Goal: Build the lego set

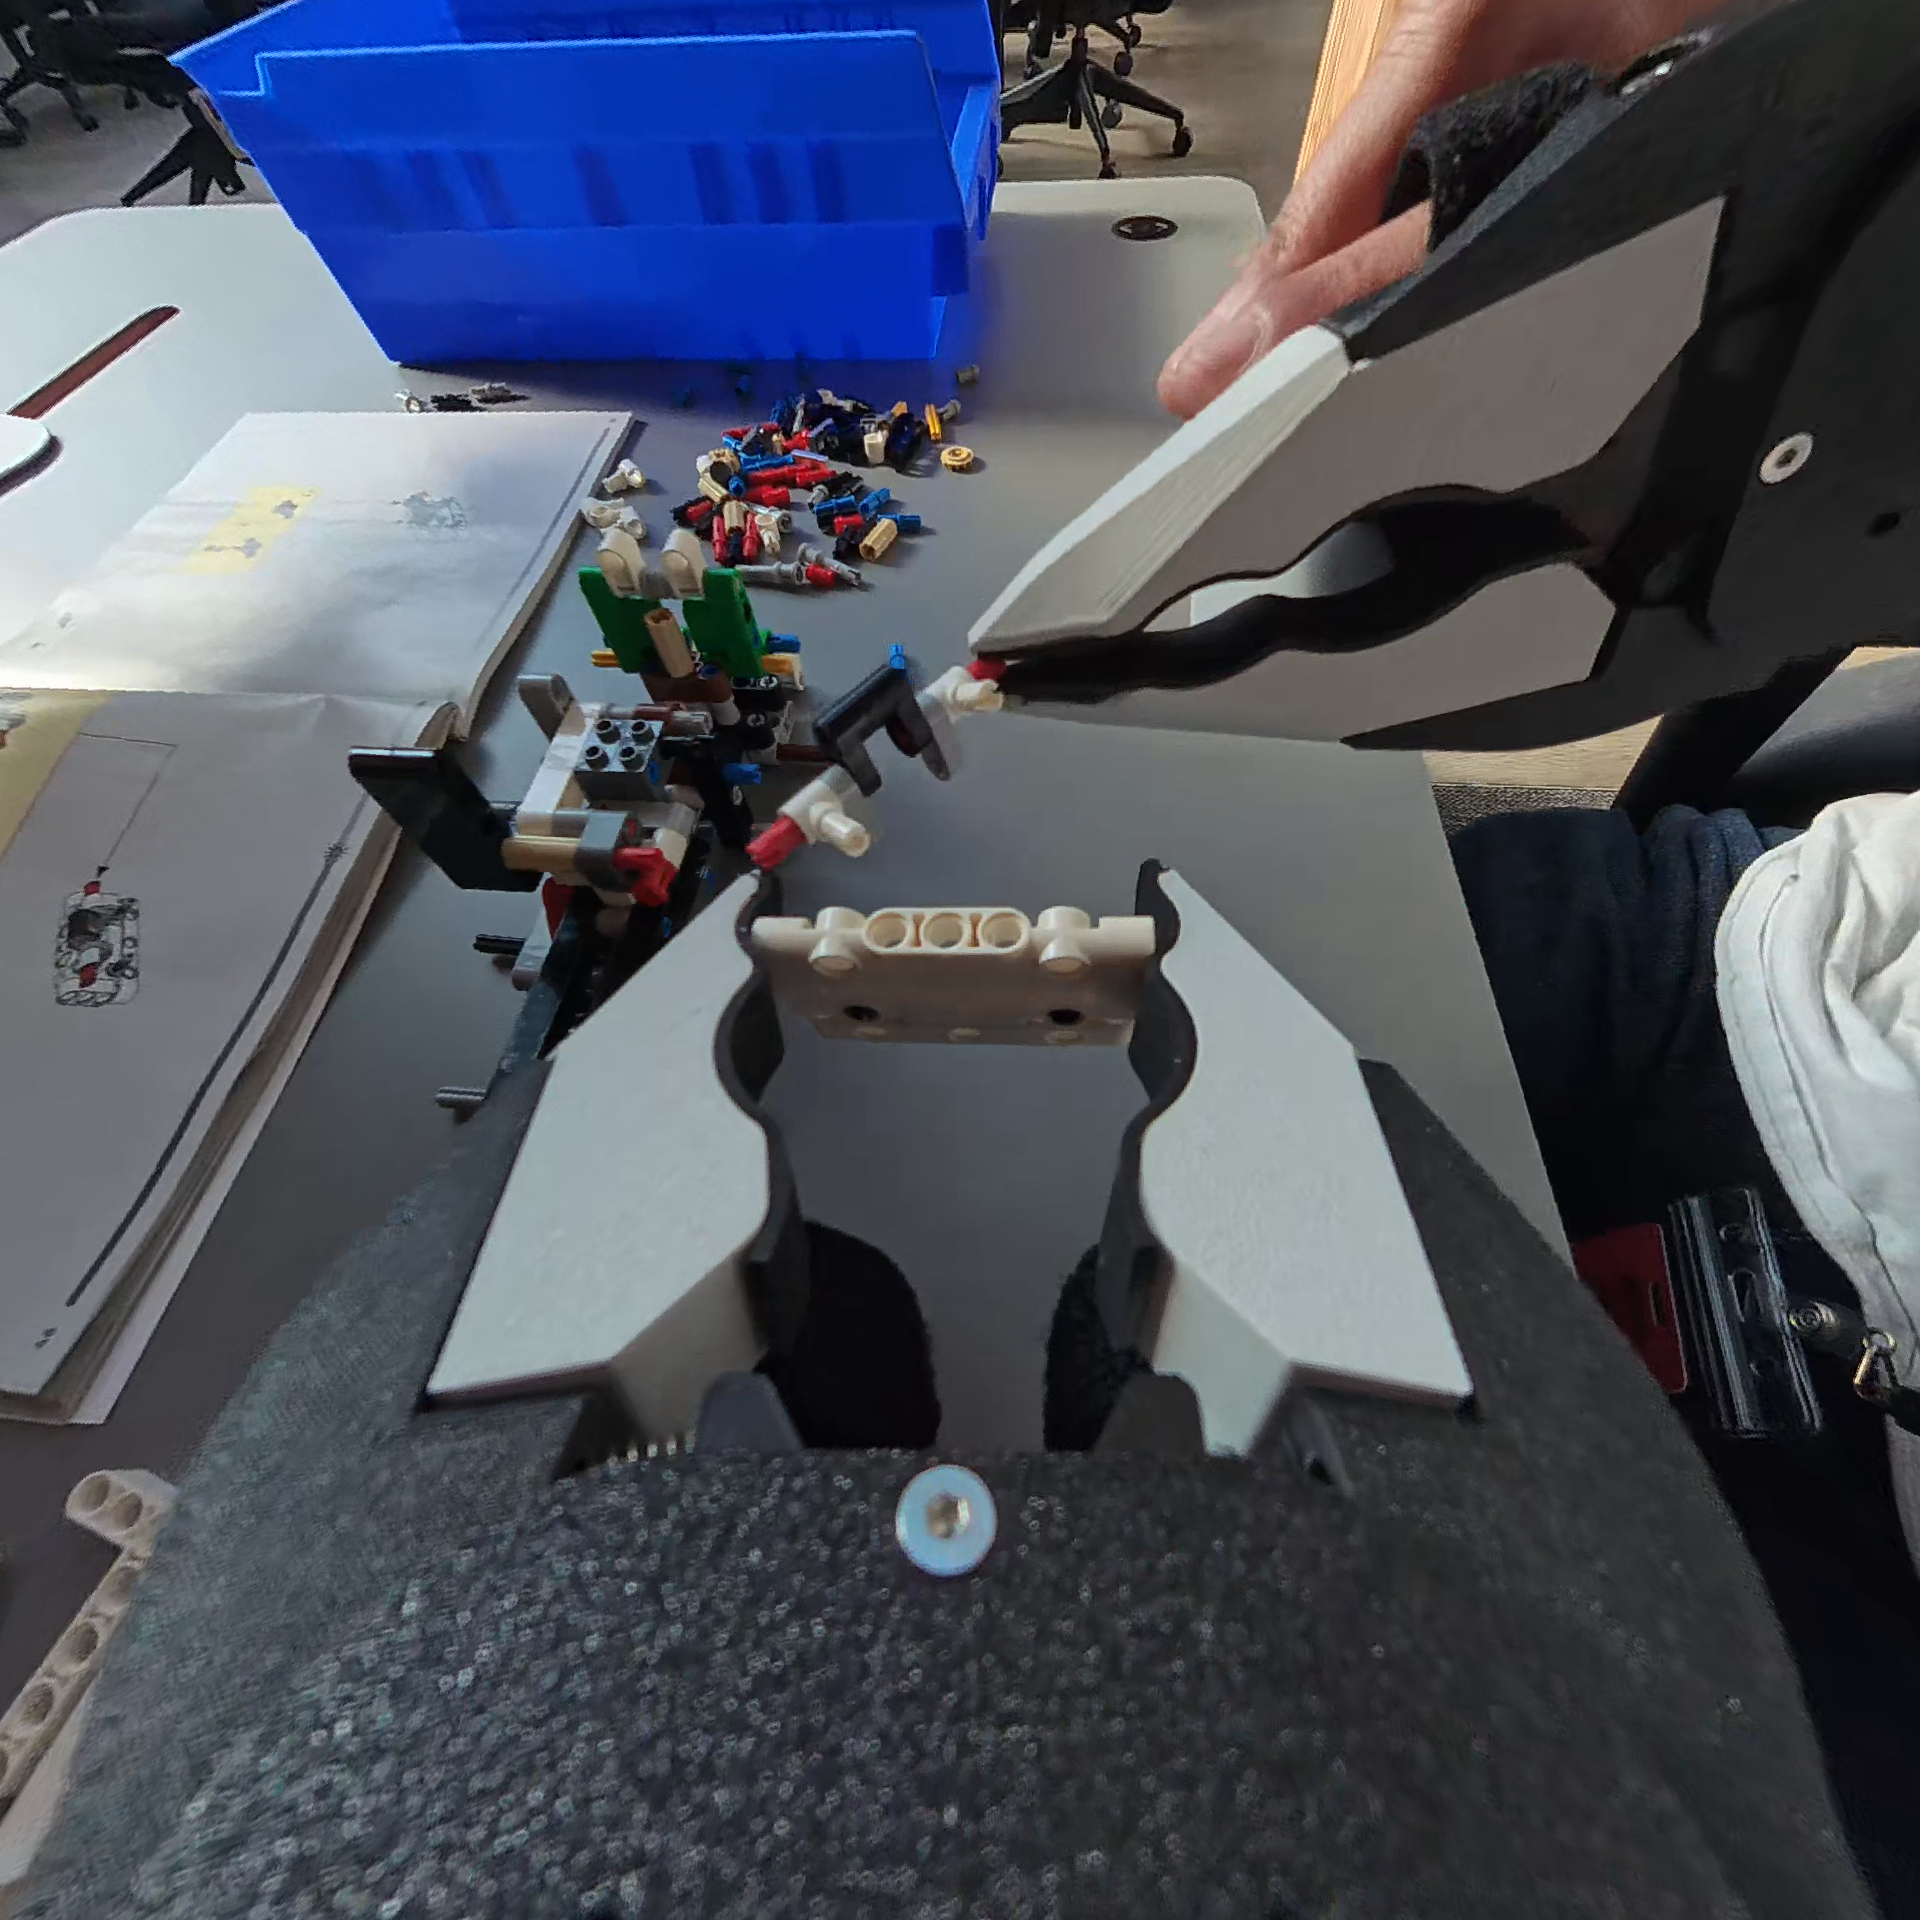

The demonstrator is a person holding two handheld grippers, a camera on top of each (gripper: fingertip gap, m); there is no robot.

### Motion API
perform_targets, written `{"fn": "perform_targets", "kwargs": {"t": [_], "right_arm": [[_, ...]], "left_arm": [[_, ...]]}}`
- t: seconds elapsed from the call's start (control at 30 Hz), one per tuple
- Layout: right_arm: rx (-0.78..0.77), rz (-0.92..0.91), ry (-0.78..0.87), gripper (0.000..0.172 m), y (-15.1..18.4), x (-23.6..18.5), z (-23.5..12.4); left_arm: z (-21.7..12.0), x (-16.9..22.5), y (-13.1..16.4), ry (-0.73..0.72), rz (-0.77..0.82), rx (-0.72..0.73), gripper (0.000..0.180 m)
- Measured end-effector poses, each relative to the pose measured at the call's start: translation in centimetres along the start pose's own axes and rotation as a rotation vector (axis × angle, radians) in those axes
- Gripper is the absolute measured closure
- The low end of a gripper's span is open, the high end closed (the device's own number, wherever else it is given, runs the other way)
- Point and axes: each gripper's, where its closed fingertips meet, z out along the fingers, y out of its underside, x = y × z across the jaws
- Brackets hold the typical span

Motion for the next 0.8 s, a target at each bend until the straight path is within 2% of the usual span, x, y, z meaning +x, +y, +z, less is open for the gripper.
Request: {"fn": "perform_targets", "kwargs": {"t": [0.07,0.23,0.3,0.37,0.5,0.8], "right_arm": [[0.008,0.025,0.001,0.170,-0.9,-0.1,-0.2],[0.047,-0.046,0.019,0.171,-3.0,-1.1,-0.9],[0.037,-0.112,0.042,0.170,-3.0,-1.2,-1.0],[0.059,-0.097,0.046,0.170,-3.2,-1.0,-1.2],[0.157,-0.271,0.103,0.170,-4.3,-0.7,-2.4],[0.407,-0.417,0.105,0.170,-6.4,-0.2,-5.2]], "left_arm": [[0.0,-0.2,0.0,0.000,-0.008,0.008,0.115],[-0.1,-0.4,-0.2,0.004,-0.028,0.022,0.115],[-0.1,-0.3,-0.2,-0.003,-0.012,0.019,0.115],[-0.1,-0.2,-0.3,0.005,-0.011,0.028,0.115],[-0.5,0.9,-0.9,0.063,0.045,0.077,0.115],[-1.7,4.0,-2.2,0.259,0.075,0.178,0.115]]}}
